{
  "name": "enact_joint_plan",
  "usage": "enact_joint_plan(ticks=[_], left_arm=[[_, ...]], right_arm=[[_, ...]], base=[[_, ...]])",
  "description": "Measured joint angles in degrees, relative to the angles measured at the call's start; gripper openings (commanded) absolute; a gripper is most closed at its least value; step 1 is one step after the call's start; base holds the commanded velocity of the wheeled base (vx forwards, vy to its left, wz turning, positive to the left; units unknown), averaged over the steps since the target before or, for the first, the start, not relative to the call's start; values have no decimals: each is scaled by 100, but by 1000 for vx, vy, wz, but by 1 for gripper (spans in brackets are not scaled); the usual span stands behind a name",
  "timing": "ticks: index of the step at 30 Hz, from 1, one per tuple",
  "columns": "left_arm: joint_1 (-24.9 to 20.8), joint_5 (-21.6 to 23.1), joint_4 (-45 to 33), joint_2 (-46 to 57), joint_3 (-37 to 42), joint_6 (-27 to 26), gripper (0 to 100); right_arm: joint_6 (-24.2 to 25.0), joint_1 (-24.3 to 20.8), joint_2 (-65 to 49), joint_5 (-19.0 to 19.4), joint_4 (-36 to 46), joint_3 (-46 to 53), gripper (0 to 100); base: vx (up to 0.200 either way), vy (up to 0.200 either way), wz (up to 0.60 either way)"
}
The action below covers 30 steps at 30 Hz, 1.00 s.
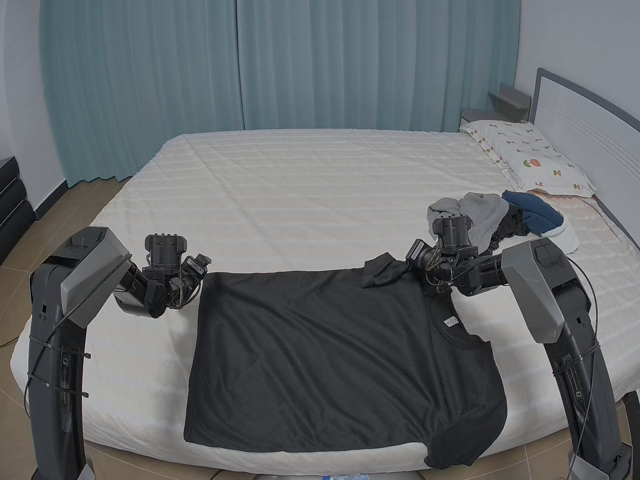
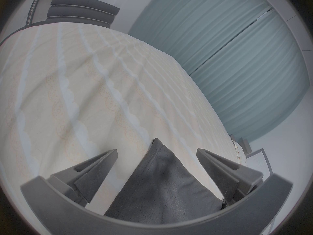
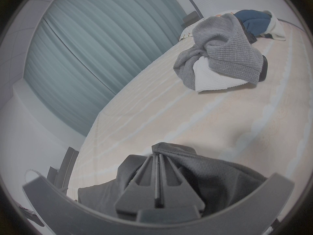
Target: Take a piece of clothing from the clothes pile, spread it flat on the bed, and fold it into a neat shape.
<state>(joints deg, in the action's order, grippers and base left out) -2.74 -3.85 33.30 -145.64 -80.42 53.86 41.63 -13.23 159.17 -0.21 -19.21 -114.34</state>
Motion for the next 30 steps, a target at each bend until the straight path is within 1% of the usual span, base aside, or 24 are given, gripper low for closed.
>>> enact_joint_plan(ticks=[5, 13, 14, 23, 30], left_arm=[[0, -6, 2, -11, -1, 0, 100], [-6, -9, 6, -22, -9, -2, 100], [-6, -9, 9, -22, -11, 0, 100], [-6, -9, 6, -30, -15, 0, 100], [-6, -6, -2, -30, -17, 0, 100]], right_arm=[[-4, 133, 84, -145, -662, -22, 0], [-22, 469, 233, -211, -1235, -29, 0], [-26, 480, 274, -211, -1259, -29, 100], [-2, 562, 430, -204, -1343, -24, 100], [2, 649, 146, -173, -1319, 108, 100]], base=[[0, 0, 0], [0, 0, 0], [0, 0, 0], [0, 0, 0], [0, 0, 0]])
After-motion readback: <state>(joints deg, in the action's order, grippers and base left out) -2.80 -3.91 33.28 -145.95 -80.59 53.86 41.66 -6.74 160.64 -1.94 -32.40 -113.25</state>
